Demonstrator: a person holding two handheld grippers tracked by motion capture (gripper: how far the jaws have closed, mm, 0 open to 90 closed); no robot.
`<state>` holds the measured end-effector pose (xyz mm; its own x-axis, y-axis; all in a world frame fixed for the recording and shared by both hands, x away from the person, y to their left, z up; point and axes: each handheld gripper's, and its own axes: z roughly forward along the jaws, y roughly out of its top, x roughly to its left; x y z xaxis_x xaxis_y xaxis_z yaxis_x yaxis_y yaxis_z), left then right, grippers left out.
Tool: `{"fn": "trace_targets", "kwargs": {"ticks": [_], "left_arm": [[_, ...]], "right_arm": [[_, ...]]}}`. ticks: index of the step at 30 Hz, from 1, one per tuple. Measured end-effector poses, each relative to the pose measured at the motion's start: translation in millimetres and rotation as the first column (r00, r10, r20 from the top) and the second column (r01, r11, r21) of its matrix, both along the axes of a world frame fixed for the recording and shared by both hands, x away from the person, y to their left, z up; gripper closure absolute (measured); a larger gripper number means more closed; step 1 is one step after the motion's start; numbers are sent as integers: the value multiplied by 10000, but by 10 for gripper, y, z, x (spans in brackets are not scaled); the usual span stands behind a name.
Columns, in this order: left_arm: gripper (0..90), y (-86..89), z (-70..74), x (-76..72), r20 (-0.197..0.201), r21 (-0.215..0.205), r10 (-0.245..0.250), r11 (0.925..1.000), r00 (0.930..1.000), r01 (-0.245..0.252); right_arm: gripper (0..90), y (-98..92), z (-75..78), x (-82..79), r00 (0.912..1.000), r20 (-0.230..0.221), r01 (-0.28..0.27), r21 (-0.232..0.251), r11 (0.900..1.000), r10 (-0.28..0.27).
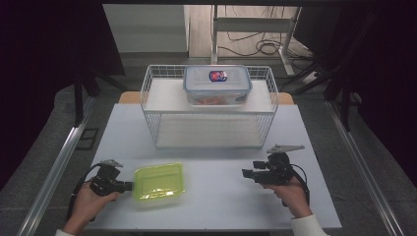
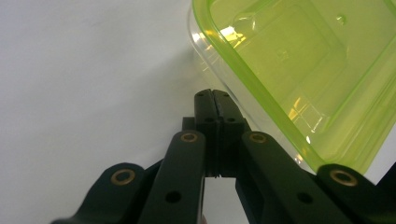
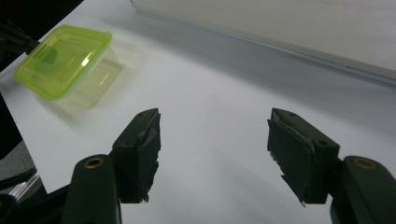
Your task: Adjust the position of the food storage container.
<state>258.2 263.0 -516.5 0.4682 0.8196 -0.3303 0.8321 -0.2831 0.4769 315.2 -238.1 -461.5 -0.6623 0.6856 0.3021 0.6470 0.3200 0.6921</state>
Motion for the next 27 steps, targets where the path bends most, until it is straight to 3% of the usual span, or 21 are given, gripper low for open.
{"fn": "trace_targets", "kwargs": {"ticks": [12,27], "left_arm": [[898,-446,12,178,-64,328,-750,9966,9972,752],[897,-910,32,354,-14,309,-1381,9899,9904,1381]], "right_arm": [[347,-18,8,-3,10000,1,-17,27,10000,17],[346,-25,9,-4,10000,-19,-64,21,10000,64]]}}
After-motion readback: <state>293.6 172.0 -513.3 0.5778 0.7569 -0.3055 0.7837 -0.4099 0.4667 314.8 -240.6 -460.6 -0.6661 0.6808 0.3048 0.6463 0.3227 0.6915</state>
